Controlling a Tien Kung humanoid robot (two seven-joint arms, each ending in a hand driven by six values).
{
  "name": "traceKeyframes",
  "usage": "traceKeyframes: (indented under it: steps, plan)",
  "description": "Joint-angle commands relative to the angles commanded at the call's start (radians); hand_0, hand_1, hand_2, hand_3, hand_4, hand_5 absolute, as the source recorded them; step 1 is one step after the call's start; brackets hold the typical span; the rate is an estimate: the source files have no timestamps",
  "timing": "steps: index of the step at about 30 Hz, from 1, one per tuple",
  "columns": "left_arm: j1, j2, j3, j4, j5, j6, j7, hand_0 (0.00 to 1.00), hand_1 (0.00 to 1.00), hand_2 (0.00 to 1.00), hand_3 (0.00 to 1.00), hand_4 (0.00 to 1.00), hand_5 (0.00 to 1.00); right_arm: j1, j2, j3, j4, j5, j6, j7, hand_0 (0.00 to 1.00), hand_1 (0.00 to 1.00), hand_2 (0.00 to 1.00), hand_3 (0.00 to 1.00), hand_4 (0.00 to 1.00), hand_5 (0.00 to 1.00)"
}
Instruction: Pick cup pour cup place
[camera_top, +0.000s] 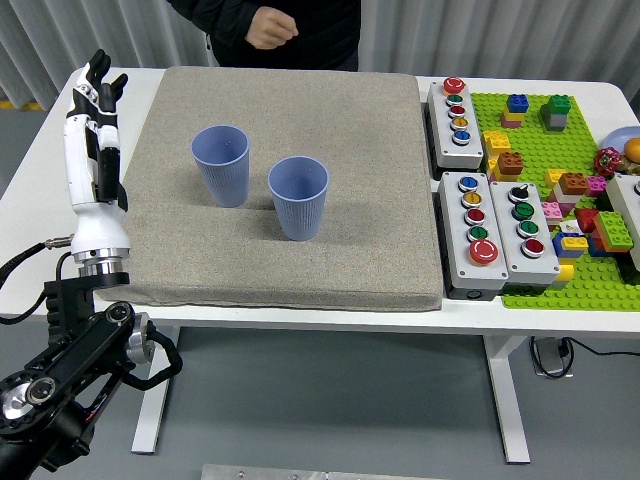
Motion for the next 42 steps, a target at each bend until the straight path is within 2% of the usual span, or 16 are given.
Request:
traceKeyframes:
  steps: [4,5,6,10,11,12,22,29,35,36,42]
  plan:
    - [0.004,-0.003,-0.009,0.036,0.079,-0.005,0.058,0.89,0.884,0.996,0.983,0.9,0.558,-0.003,0.001,0.002,0.0,-0.007,0.001,-0.003,0.67,0.609,0.555,0.549,0.002,0.191]
    - [0.005,-0.003,-0.014,0.048,0.105,-0.017,0.078,0.89,0.884,0.996,0.983,0.9,0.558,-0.003,0.001,0.001,0.001,-0.007,0.001,-0.004,0.67,0.609,0.555,0.549,0.002,0.191]
    - [0.006,-0.003,-0.019,0.058,0.13,-0.029,0.095,0.931,0.919,0.998,0.998,0.933,0.39,-0.004,0.001,0.001,0.001,-0.007,0.001,-0.005,0.668,0.609,0.555,0.549,0.002,0.189]
    - [0.01,0.0,-0.033,0.083,0.19,-0.069,0.141,0.931,0.919,0.998,0.998,0.933,0.39,-0.005,0.001,-0.001,0.0,-0.007,0.001,-0.005,0.668,0.609,0.555,0.549,0.002,0.189]
    - [0.011,0.001,-0.034,0.086,0.196,-0.073,0.146,0.931,0.919,0.998,0.998,0.933,0.39,-0.005,0.001,-0.001,0.0,-0.007,0.001,-0.005,0.668,0.609,0.555,0.549,0.002,0.189]
    - [0.011,0.0,-0.036,0.091,0.2,-0.078,0.15,0.948,0.939,0.998,0.998,0.931,0.329,-0.005,0.001,-0.002,0.0,-0.006,0.001,-0.005,0.669,0.609,0.555,0.549,0.002,0.189]
    - [0.007,-0.007,-0.062,0.153,0.216,-0.107,0.17,0.957,0.949,0.998,0.998,0.931,0.34,-0.005,0.0,-0.008,-0.002,0.003,0.0,-0.002,0.669,0.609,0.555,0.549,0.002,0.188]
    - [-0.023,-0.011,-0.056,0.232,0.22,-0.142,0.19,0.971,0.953,0.998,0.998,0.94,0.362,-0.001,-0.002,-0.017,-0.004,0.016,-0.002,0.002,0.669,0.609,0.555,0.549,0.002,0.189]
    - [-0.053,-0.017,-0.033,0.3,0.227,-0.174,0.205,0.982,0.956,0.998,0.998,0.936,0.34,0.0,-0.002,-0.023,-0.004,0.022,-0.006,0.005,0.669,0.609,0.555,0.549,0.002,0.187]
    - [-0.06,-0.017,-0.027,0.317,0.224,-0.178,0.206,0.988,0.963,0.998,0.998,0.921,0.309,0.0,-0.002,-0.024,-0.004,0.024,-0.007,0.006,0.669,0.609,0.555,0.548,0.002,0.186]
    - [-0.091,-0.02,-0.018,0.378,0.205,-0.2,0.206,0.986,0.974,0.998,0.998,0.921,0.312,0.0,-0.002,-0.027,-0.005,0.028,-0.008,0.007,0.668,0.609,0.555,0.548,0.002,0.185]
